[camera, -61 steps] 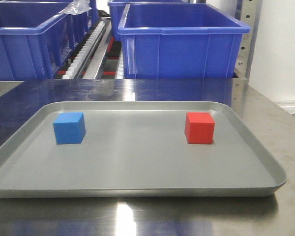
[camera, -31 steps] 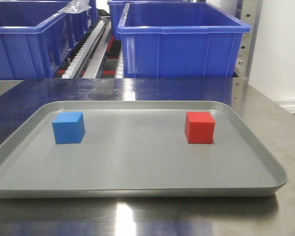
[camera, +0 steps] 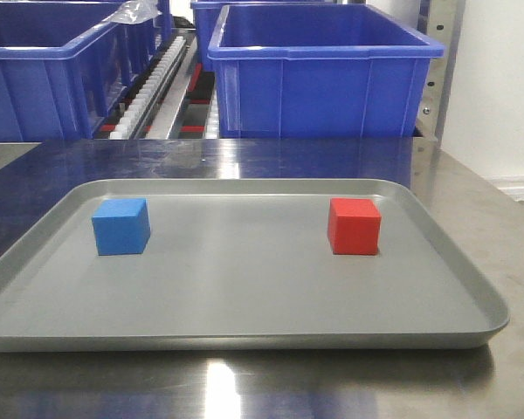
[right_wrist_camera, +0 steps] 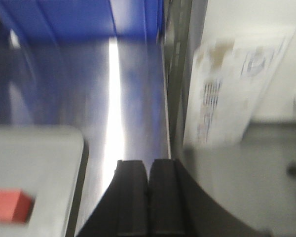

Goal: Sort and place red and blue blocks on shelf

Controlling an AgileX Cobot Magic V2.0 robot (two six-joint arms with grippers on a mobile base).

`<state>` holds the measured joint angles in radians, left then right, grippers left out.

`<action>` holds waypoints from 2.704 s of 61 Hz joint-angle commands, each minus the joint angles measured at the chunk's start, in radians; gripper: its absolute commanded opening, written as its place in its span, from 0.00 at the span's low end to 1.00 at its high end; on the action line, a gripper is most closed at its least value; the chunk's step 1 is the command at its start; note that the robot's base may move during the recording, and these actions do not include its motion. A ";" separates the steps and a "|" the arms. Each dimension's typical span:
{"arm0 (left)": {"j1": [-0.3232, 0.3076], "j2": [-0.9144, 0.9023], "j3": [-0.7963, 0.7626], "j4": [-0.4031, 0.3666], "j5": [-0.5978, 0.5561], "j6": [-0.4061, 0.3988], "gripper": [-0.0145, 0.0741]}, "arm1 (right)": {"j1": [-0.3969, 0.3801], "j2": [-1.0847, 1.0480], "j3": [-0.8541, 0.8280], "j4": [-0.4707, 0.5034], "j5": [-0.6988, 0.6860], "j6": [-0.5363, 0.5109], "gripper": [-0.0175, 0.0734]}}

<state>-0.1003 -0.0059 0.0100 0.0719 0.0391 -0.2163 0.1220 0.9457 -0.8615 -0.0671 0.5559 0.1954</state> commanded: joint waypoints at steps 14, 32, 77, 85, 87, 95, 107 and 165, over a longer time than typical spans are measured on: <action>0.002 -0.018 0.042 -0.005 -0.089 -0.003 0.31 | 0.072 0.185 -0.159 0.000 0.193 -0.001 0.24; 0.002 -0.018 0.042 -0.005 -0.089 -0.003 0.31 | 0.172 0.279 -0.168 0.000 0.212 -0.001 0.24; 0.002 -0.018 0.042 -0.005 -0.089 -0.003 0.31 | 0.350 0.431 -0.247 0.067 0.146 -0.001 0.84; 0.002 -0.018 0.042 -0.005 -0.089 -0.003 0.31 | 0.364 0.471 -0.279 0.112 0.145 -0.001 0.84; 0.002 -0.018 0.042 -0.005 -0.089 -0.003 0.31 | 0.370 0.480 -0.287 0.113 0.145 -0.001 0.84; 0.002 -0.018 0.042 -0.005 -0.089 -0.003 0.31 | 0.392 0.517 -0.312 0.122 0.150 -0.001 0.84; 0.002 -0.018 0.042 -0.005 -0.089 -0.003 0.31 | 0.405 0.555 -0.322 0.134 0.145 0.002 0.84; 0.002 -0.018 0.042 -0.005 -0.089 -0.003 0.31 | 0.407 0.704 -0.326 0.133 0.093 0.002 0.84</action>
<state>-0.1003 -0.0059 0.0100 0.0719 0.0391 -0.2163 0.5262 1.6793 -1.1540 0.0634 0.6949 0.1991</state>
